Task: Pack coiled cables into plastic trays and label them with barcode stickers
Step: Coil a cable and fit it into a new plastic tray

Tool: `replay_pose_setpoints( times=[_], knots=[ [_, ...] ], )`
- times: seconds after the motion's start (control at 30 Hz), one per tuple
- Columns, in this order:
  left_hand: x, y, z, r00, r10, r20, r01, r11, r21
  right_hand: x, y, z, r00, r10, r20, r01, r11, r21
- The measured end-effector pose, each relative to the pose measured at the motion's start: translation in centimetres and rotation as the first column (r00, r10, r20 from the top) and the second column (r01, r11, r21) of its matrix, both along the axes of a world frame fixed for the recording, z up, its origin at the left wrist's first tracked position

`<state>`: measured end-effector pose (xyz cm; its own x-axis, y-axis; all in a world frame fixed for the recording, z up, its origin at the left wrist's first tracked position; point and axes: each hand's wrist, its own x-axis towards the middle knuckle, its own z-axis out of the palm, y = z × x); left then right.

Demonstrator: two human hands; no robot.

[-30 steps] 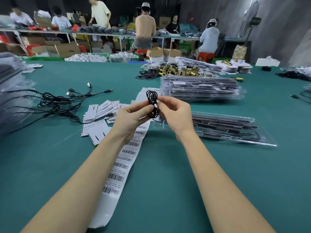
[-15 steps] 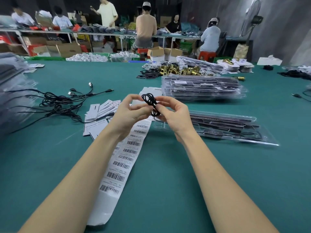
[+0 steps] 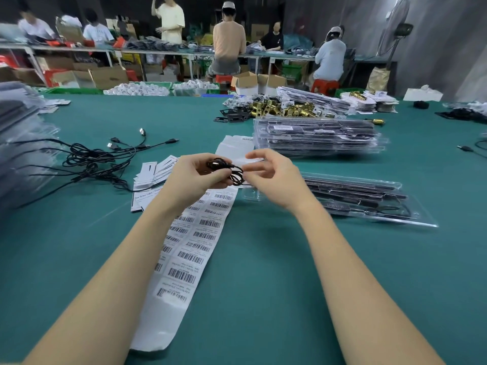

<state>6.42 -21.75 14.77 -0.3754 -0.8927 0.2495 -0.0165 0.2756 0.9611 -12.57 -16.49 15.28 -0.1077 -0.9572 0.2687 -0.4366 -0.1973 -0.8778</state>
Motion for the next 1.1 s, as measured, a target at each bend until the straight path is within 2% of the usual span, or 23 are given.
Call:
replay_pose_setpoints(
  times=[0.03,0.1,0.13,0.17,0.33,0.57,0.8,0.9,1.0,1.1],
  knots=[
    [0.3,-0.2,-0.1,0.999,0.027,-0.022,-0.027,0.999,0.027,-1.1,0.2,0.4,0.987,0.022,-0.159,-0.012,0.998,0.060],
    [0.8,-0.6,-0.3,0.998,0.060,-0.032,-0.058,0.996,0.066,-3.2,0.8,0.9,0.863,0.083,-0.499,0.023,0.979,0.204],
    [1.1,-0.8,-0.4,0.998,0.060,-0.024,-0.058,0.995,0.084,-4.0,1.2,0.9,0.805,0.110,-0.583,0.055,0.964,0.259],
    [1.3,-0.9,-0.5,0.999,0.052,-0.012,-0.051,0.993,0.103,-4.5,1.4,0.9,0.789,0.116,-0.603,0.080,0.954,0.289],
    [2.2,-1.5,-0.7,0.996,-0.049,0.080,0.033,0.981,0.194,-6.1,1.9,0.3,0.860,0.057,-0.507,0.058,0.976,0.208],
    [2.2,-0.6,-0.2,0.959,-0.282,0.036,0.261,0.923,0.283,-6.4,1.7,-0.6,0.895,-0.034,-0.444,0.058,0.997,0.042],
    [-0.9,1.0,-0.4,0.889,-0.453,-0.066,0.449,0.835,0.318,-5.8,1.1,-1.5,0.897,-0.070,-0.437,0.069,0.997,-0.018],
    [-3.2,2.0,-1.4,0.897,-0.443,0.009,0.433,0.881,0.192,-5.9,1.0,-1.4,0.913,-0.079,-0.400,0.070,0.997,-0.038],
    [-4.5,2.5,-1.9,0.939,-0.320,0.127,0.326,0.945,-0.025,-5.9,1.2,-1.2,0.906,-0.075,-0.416,0.062,0.997,-0.046],
    [-4.9,2.6,-2.0,0.954,-0.152,0.259,0.220,0.940,-0.261,-5.8,1.3,-0.9,0.910,-0.070,-0.408,0.057,0.997,-0.046]
  ],
)
